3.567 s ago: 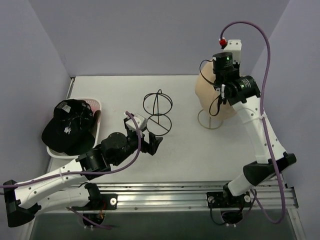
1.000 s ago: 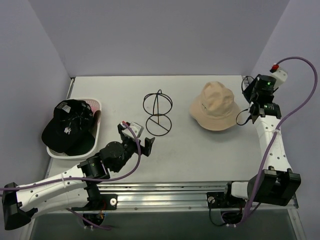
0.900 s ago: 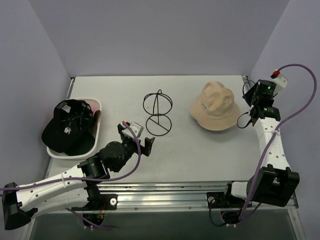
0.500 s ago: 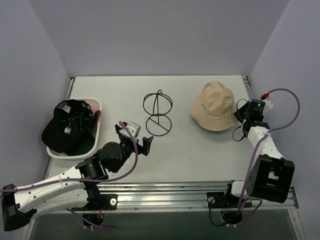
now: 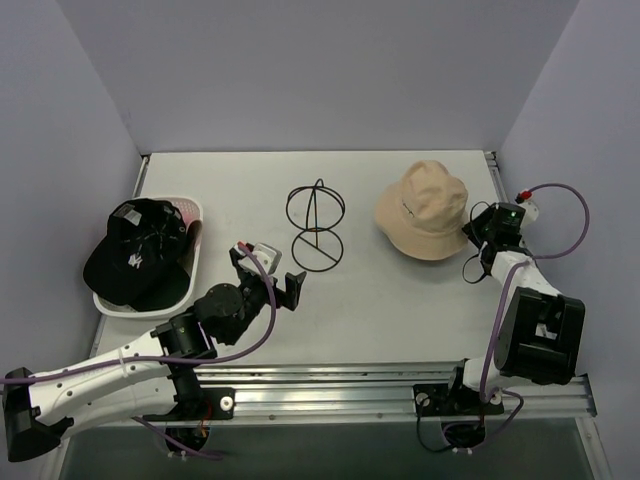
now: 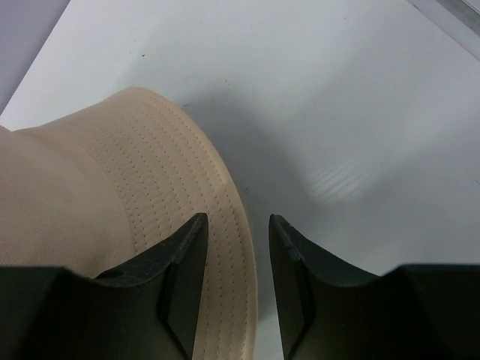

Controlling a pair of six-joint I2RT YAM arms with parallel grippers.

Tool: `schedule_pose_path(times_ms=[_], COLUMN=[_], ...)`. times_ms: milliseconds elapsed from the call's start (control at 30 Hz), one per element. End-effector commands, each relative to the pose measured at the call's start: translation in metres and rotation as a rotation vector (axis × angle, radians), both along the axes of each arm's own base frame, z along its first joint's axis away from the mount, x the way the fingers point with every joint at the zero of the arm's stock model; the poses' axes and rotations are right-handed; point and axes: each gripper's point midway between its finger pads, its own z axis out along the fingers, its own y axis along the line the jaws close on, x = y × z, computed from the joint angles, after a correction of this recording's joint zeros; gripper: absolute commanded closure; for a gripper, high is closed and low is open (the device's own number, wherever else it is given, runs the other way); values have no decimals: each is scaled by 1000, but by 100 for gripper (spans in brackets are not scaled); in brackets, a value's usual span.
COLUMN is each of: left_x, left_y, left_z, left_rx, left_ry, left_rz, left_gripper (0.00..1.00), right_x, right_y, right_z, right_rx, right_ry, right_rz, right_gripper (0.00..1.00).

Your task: Stack the hats

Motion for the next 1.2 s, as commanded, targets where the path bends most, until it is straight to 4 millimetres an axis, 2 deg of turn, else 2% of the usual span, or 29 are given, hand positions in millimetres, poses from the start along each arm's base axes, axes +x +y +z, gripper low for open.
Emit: schedule_pose_path(times_ms=[0,267,433,500,600,667,700,733,767,800,833,900,933,967,1000,1067,1100,1167], left_x=[1,3,4,5,7,16,18,22,24,28,29,43,48,62,65,72,81,88], left_y=[-1,-3,-2,-1,3,14,17,23,22,22,27,38,44,53,64,74,96,113], left_z=[10,7,6,6,7,6,8,22,28,25,43,38,41,57,55,69,71,82], left_rx=[-32,-21,-15,-17,-32,-49,-59,-67,-83,-44,-31,36,44,3,24,-28,-44,-88], left_ry=[-23,-20,-18,-18,-12,5,14,19,36,62,78,136,156,174,203,223,238,252], left_rz=[11,16,22,29,63,160,195,234,249,275,298,359,379,415,441,447,503,521], left_gripper=[6,6,6,6,6,6,6,6,6,6,6,6,6,6,6,6,6,6], right_x=[7,8,5,5,-10,-19,-23,-30,-32,-33,-38,-41,-46,-46,-48,-54,-55,-68], right_y=[2,3,0,-7,-20,-29,-31,-31,-30,-27,-22,-13,-2,5,20,41,68,89], right_z=[-4,-19,-15,7,39,74,86,107,118,127,144,162,171,187,189,214,220,239], right_rx=[12,11,-1,-34,-92,-127,-142,-157,-164,-166,-170,-188,-186,-199,-211,-237,-246,-262], right_ry=[-28,-4,18,-4,-7,-38,-48,-79,-101,-116,-138,-168,-180,-208,-195,-251,-271,-326], right_rz=[18,27,17,-10,-68,-90,-101,-112,-111,-96,-77,-34,14,46,102,165,248,298], right_gripper=[66,66,66,66,65,65,64,64,64,64,64,63,63,62,62,62,62,62])
